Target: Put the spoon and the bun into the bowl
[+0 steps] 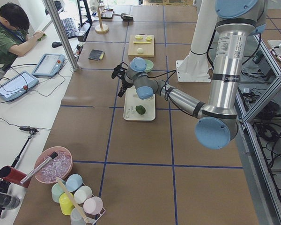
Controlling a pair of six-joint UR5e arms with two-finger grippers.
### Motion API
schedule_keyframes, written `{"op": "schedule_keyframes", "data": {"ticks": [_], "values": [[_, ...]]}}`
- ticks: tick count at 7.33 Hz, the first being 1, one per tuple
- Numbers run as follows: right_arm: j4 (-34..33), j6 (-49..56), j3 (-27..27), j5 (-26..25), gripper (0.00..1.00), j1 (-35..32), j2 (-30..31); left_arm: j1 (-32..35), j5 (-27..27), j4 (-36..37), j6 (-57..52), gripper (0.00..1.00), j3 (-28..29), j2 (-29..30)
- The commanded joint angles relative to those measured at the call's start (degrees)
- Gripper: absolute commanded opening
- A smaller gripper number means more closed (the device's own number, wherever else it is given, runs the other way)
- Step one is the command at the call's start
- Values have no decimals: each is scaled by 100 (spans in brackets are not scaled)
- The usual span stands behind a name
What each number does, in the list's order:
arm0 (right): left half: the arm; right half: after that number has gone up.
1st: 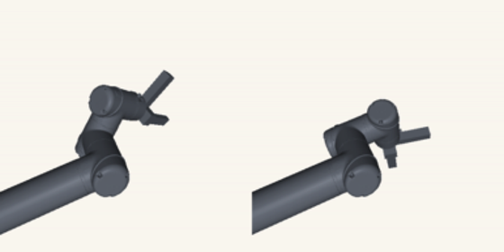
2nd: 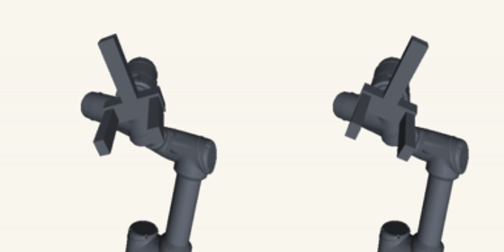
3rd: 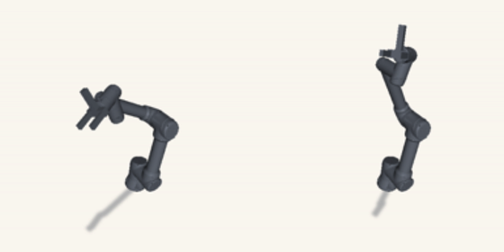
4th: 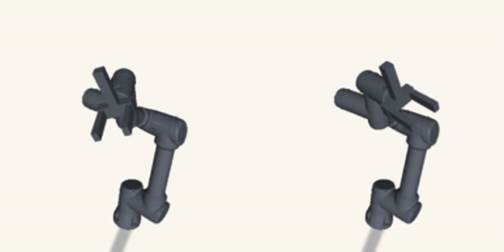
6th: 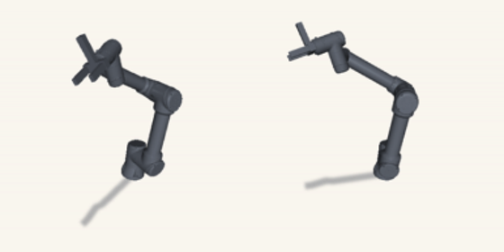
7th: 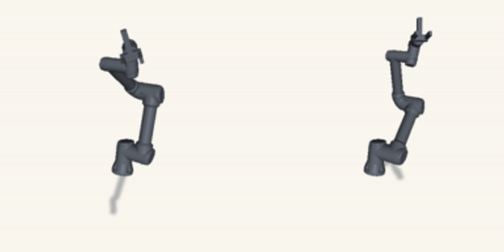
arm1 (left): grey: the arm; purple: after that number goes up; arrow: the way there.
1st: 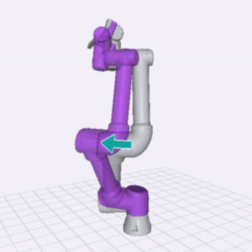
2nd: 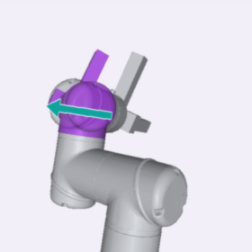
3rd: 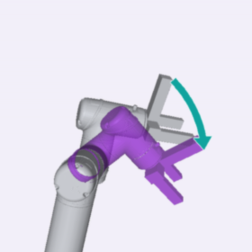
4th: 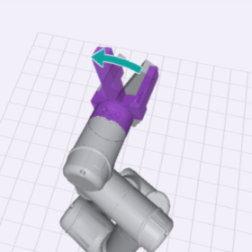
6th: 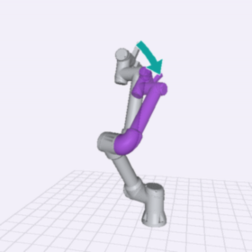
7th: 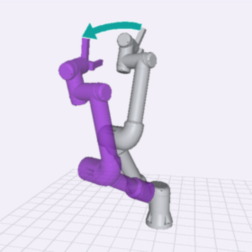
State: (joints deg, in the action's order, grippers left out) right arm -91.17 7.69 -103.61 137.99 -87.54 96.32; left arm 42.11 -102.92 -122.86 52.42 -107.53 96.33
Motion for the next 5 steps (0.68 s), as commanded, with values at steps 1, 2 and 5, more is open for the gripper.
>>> {"op": "schedule_keyframes", "data": {"ticks": [1,2,5], "values": [[3,-4,-1,0,100,0,-8,-884,718,377,1289,91,56,193],[3,-4,-1,0,100,0,-8,-1193,999,377,1819,80,178,333],[-6,-13,7,0,100,0,-16,-1451,1116,377,2035,69,556,641]]}}
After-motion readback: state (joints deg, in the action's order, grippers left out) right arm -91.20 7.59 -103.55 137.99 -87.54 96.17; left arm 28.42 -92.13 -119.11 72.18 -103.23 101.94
